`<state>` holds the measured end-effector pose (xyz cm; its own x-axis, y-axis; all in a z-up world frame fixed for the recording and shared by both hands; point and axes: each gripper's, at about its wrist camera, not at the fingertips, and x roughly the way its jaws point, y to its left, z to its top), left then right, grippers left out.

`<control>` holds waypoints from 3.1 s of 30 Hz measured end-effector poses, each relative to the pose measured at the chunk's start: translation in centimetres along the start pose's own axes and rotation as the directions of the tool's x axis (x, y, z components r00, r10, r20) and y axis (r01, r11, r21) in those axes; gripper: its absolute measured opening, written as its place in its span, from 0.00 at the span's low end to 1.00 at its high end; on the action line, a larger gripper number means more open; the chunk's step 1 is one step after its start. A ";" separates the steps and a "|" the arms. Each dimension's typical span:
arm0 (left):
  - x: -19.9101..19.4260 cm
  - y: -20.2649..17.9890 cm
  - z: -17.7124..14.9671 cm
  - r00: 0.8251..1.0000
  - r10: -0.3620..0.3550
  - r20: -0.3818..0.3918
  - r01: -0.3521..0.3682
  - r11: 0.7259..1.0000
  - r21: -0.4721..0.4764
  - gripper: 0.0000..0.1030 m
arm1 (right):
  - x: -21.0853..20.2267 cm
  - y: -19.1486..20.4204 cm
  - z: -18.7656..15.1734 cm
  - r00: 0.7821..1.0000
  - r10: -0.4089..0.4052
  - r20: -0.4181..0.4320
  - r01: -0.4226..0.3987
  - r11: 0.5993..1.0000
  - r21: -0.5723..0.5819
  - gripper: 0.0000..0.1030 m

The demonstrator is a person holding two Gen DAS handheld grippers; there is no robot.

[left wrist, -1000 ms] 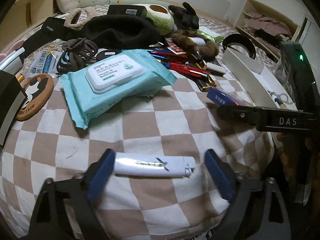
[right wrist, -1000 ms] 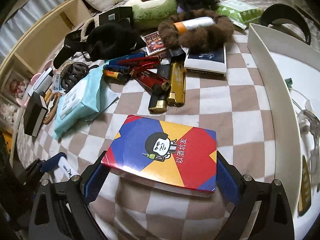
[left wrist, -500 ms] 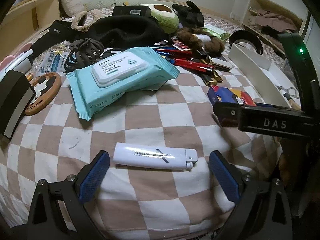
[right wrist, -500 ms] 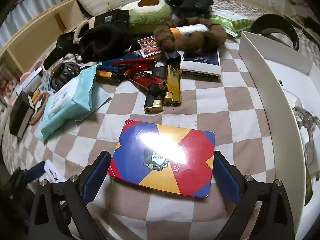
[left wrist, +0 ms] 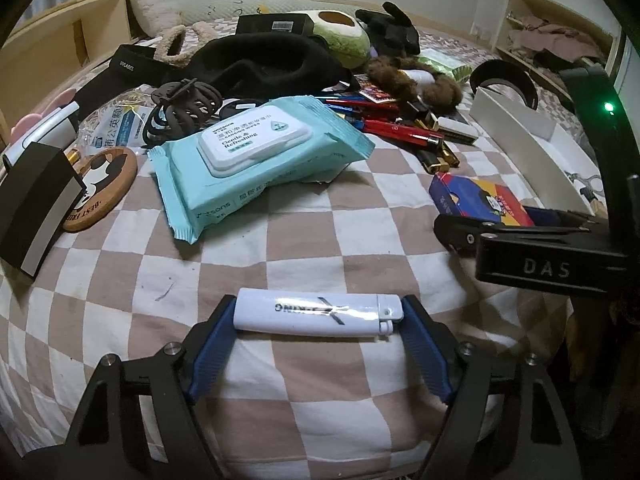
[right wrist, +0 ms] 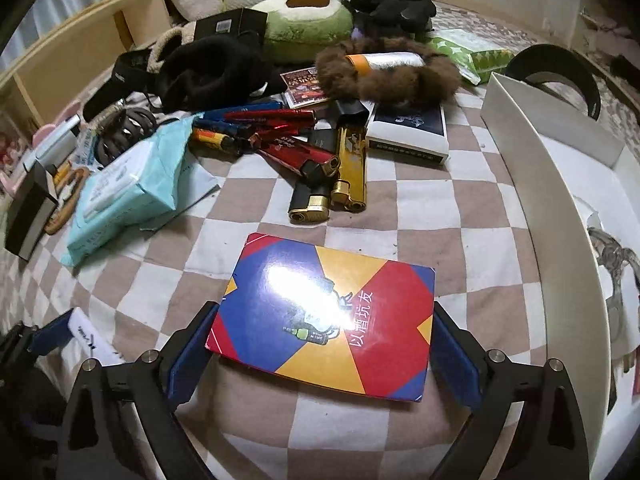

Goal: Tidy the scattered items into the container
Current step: 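Close the right gripper on the red-blue-yellow card box and lift it, then carry the card box in the right gripper while the left gripper carries the white lighter toward the tray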

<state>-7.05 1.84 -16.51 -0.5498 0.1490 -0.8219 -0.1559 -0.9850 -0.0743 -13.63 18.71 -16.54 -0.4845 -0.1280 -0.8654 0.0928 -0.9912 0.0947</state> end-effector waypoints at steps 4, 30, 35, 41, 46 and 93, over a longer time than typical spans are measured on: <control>-0.2 0.0 0.1 1.000 -0.011 0.009 0.011 1.000 -0.007 0.78 | -0.6 0.3 -0.2 0.999 0.053 0.006 -0.053 0.999 0.005 0.95; -2.6 -1.7 0.8 0.996 -0.054 0.071 0.054 0.999 0.004 0.78 | -2.3 -4.2 -0.9 0.831 0.547 0.104 -0.537 0.737 0.411 0.93; -3.0 -1.8 1.9 0.994 -0.063 0.085 0.064 0.998 -0.009 0.78 | -2.8 -4.4 -0.1 0.813 0.570 0.117 -0.561 0.714 0.420 0.92; -3.6 -2.6 3.0 0.991 -0.084 0.105 0.086 0.996 -0.016 0.78 | -3.8 -4.7 1.2 0.816 0.566 0.120 -0.560 0.722 0.406 0.91; -4.4 -3.5 3.9 0.987 -0.098 0.126 0.100 0.995 -0.010 0.78 | -5.4 -5.3 2.4 0.828 0.544 0.136 -0.553 0.748 0.368 0.91; -0.6 -3.4 6.2 0.975 -0.205 0.085 0.209 0.977 -0.036 0.78 | 3.2 -4.9 10.7 0.937 -0.201 -0.284 0.057 0.894 -0.444 0.86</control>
<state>-11.27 5.60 -12.31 -0.5737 0.3547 -0.7383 -0.2375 -0.9347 -0.2645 -24.95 22.81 -14.50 -0.2256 0.0891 -0.9701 0.4412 -0.8785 -0.1833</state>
